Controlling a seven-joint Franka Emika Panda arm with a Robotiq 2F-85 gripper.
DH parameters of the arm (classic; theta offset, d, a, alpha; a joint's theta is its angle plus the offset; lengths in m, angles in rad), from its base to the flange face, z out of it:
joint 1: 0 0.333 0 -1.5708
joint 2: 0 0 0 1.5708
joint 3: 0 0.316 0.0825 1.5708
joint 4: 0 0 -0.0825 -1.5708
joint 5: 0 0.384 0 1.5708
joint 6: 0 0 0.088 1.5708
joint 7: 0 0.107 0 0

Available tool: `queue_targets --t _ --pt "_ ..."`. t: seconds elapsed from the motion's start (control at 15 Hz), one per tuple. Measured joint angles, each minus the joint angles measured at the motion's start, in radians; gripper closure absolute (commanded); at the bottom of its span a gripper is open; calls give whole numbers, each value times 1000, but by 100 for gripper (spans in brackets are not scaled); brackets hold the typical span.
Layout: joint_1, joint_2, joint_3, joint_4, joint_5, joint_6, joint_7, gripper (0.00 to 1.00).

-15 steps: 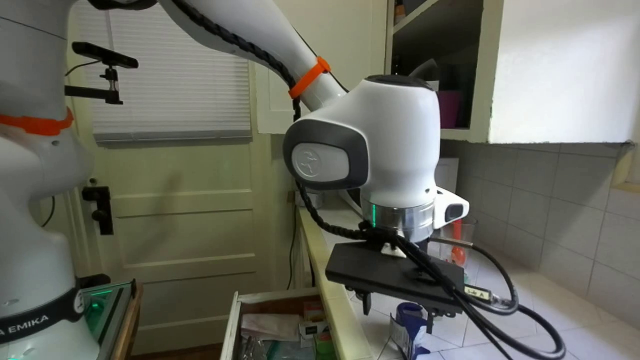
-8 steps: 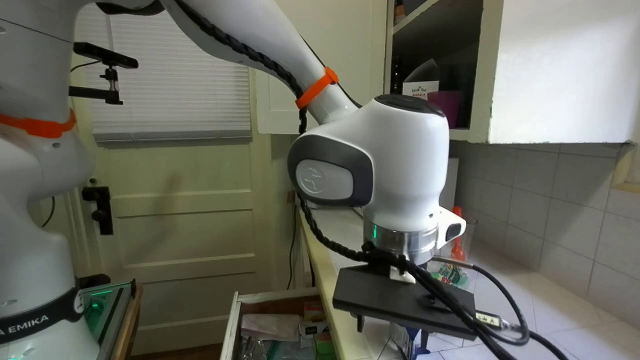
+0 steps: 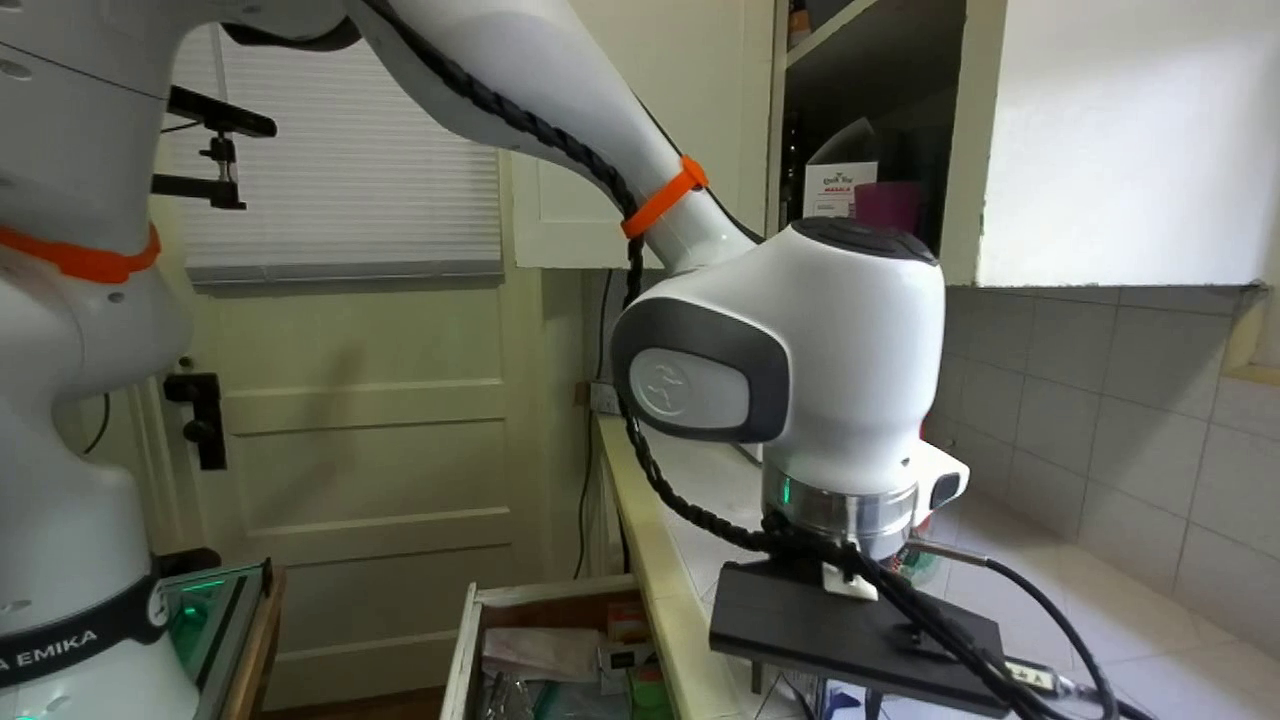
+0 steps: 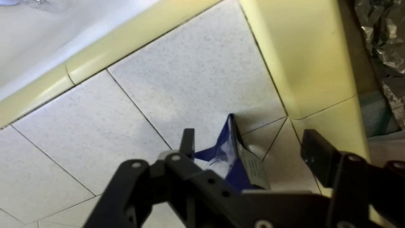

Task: Put the white and blue object inside the purple cup in the open upper cabinet.

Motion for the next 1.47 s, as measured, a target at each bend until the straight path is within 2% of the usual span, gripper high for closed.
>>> queue_targets --t 0.07,0.13,0.2,0.27,0.33,0.4,0.6,0.67,0.87,1.07,1.33,1.47 --pt "0 10 4 13 0 0 0 30" --pt "0 20 7 25 0 0 0 50" --pt "-1 28 10 36 0 0 0 55" --pt "-1 36 13 46 0 0 0 55" --pt "-1 42 16 52 0 0 0 61" --pt "-2 46 18 56 0 0 0 72" --pt "-3 48 19 59 -1 0 0 95" --pt "-5 48 17 58 -3 0 1 99" --pt "-5 30 -1 37 -26 0 9 99" --pt "-5 -42 -18 -17 -41 -18 24 98" --pt "7 -249 -19 -110 -7 -59 66 98" --pt "34 -364 -29 -140 -11 -85 111 98"
